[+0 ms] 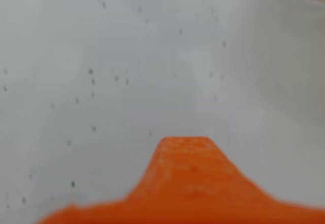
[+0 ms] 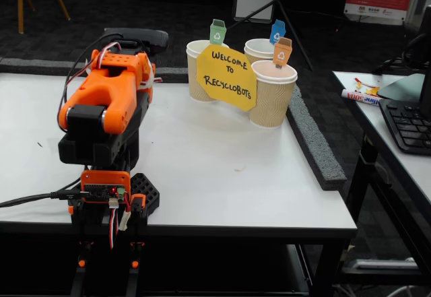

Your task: Sort rubbish by color.

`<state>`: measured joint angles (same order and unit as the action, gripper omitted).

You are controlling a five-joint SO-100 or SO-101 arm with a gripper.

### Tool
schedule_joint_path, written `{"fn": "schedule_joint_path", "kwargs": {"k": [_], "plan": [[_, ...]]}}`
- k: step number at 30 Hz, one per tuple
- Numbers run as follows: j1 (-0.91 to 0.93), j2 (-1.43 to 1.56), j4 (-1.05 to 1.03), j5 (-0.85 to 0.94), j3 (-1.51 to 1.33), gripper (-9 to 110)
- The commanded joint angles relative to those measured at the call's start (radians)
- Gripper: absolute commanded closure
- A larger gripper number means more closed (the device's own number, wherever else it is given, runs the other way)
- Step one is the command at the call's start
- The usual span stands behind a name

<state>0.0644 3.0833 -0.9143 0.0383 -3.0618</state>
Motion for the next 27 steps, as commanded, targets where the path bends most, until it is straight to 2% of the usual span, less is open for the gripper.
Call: {"fn": "schedule_joint_path", "kwargs": {"k": [1, 9, 13, 27], "plan": [[0.003, 0.008, -0.026, 0.009, 0.046, 101], [0.009, 0.017, -0.135, 0.009, 0.067, 101], [0.008, 0.153, -0.239, 0.009, 0.048, 100], [0.000, 0.204, -0.304, 0.009, 0.046, 101]]}}
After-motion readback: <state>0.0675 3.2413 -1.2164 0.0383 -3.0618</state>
